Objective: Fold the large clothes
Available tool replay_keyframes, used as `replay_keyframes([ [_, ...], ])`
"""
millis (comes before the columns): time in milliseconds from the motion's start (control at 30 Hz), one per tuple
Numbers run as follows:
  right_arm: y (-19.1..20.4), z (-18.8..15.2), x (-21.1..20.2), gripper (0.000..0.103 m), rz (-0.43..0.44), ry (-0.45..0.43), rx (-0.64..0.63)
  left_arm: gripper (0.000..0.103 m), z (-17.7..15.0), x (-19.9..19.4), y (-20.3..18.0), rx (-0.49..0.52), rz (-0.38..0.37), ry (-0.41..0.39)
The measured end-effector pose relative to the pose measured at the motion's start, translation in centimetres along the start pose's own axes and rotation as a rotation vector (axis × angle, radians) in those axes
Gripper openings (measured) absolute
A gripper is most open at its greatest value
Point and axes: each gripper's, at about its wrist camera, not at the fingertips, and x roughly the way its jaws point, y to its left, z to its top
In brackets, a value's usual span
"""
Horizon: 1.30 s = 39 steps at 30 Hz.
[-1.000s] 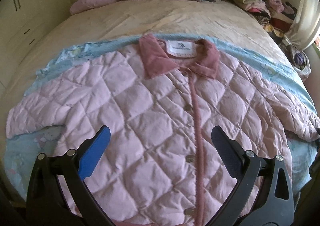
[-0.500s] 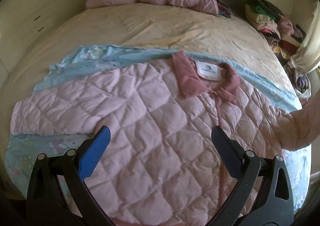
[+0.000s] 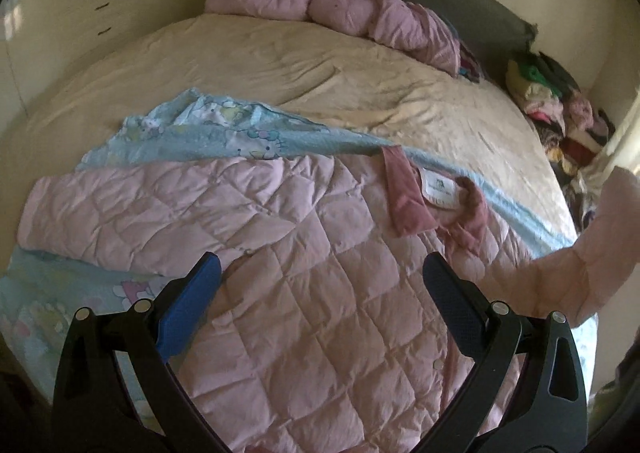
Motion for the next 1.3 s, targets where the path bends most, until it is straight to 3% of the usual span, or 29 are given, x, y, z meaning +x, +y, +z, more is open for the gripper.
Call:
replay_keyframes([
  [200,5.1,-2.5,2.6,0.014,0.049,0.064,-0.075,0.095,0.5,1.1,1.1,-0.097,-0.105,-0.007],
  [400,9.5,-6.8,5.6,0.014,0.102,0.12,-0.133,0.095,-0.3,2.8,0.7,-0.076,-0.138,-0.014],
  [567,12.3,-12.0,9.2,0.014,0.09,0.183,-0.197,0.095,-1.1,4.9,1.2,-0.096,-0.193,-0.001],
  [833,13.2,-20.1,14.0,0.014,0.044,0.318,-0.216,0.095,-2.3,8.8,2.3,-0.134,-0.258,0.057],
  [1000,12.4,-23.3,14.9,0.019,0.054,0.373,-0.175,0.095,-2.8,10.6,3.3,-0.167,-0.289,0.084],
  [1033,12.2,-23.8,14.9,0.021,0.061,0.387,-0.165,0.095,-2.9,10.8,3.5,-0.177,-0.295,0.087],
  [1100,11.8,-24.4,14.7,0.045,0.071,0.413,-0.137,0.095,-3.1,11.5,4.0,-0.197,-0.301,0.105],
  [1200,11.0,-24.1,13.4,0.065,0.086,0.39,-0.075,0.095,-3.0,11.7,4.5,-0.21,-0.309,0.107],
  [1233,10.6,-23.9,12.7,0.069,0.056,0.362,-0.054,0.095,-2.9,11.7,4.8,-0.217,-0.315,0.101],
  [1300,9.7,-23.3,11.8,0.068,0.042,0.315,-0.001,0.095,-2.7,11.5,5.2,-0.236,-0.332,0.089],
])
